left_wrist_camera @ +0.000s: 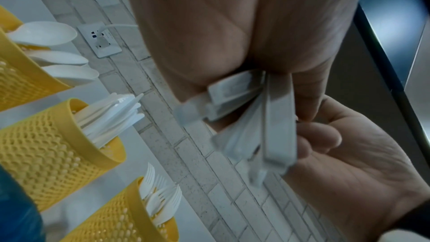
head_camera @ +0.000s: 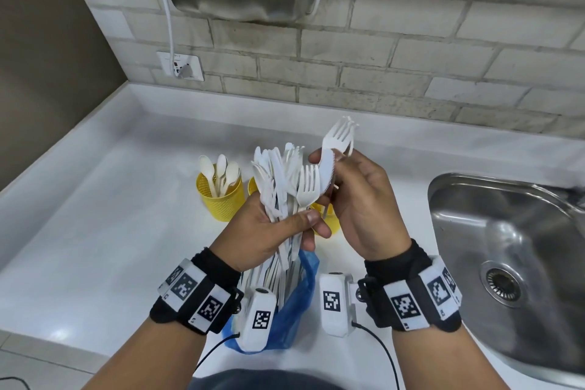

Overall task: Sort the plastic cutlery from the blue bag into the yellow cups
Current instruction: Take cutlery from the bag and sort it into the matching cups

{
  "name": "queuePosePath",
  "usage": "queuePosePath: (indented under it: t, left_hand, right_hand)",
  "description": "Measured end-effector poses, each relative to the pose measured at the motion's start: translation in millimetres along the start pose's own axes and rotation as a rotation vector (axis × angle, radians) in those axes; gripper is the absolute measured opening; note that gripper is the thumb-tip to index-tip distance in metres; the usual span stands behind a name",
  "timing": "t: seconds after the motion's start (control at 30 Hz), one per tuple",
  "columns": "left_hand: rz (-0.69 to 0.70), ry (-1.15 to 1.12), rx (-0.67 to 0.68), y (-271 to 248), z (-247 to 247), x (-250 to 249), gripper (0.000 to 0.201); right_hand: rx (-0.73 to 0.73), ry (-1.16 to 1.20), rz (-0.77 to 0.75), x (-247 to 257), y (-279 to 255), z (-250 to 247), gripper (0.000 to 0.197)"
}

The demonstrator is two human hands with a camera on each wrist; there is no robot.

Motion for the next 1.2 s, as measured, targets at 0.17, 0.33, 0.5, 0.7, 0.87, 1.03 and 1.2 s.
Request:
queuePosePath:
  t: [0.17,0.33,0.5,0.7,0.87,1.03,1.2]
  left_hand:
    - [0.003,0.001,0.004,-3.4,2.0,-3.8,0.016]
    - [-0.012,0.006,-0.009,-4.1,3.3,-4.1,0.019]
    - [0.013,-0.052,-0.028,-4.2,0.5,-6.4,0.015]
    - [0.027,-0.092,0.015,-2.9,4.9,-6.7,0.011]
    - [-0.003,-0.083,0.012,-2.7,5.0,-2.5,0.012]
    - [-0.025,-0.064,-0.068,-4.6,-0.9,-1.6,0.015]
    - [-0.033,-0.039,-0.209,-2.6,-9.5,0.6,0.010]
  right_hand:
    - [-0.076,0.180,-0.004,2.5,1.3,-2.6,0.037]
    - [-0.091,0.253,-0.019,4.9,1.8,-4.1,0.034]
    - [-0.031,0.288,0.026,3.0,0.2,-1.1,0.017]
    - [0.142,0.247,0.067,-1.1,-1.1,7.3,0.026]
    - [0.087,0.258,-0.020,11.5,-2.3,6.1,0.034]
    - [-0.084,0.275,-0.255,32.3,0.6,-20.0,0.039]
    - [-0.184,0.073,-0.316,43.9,-6.6,-25.7,0.039]
Point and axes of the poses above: each hand's wrist, its own y-axis towards the middle knuckle, its own z-axis out of the palm, x = y × z, the point moved 6 cm from there along y, towards the middle knuckle, and after that the axes turned 8 degrees about x, right-handed, at the moved point
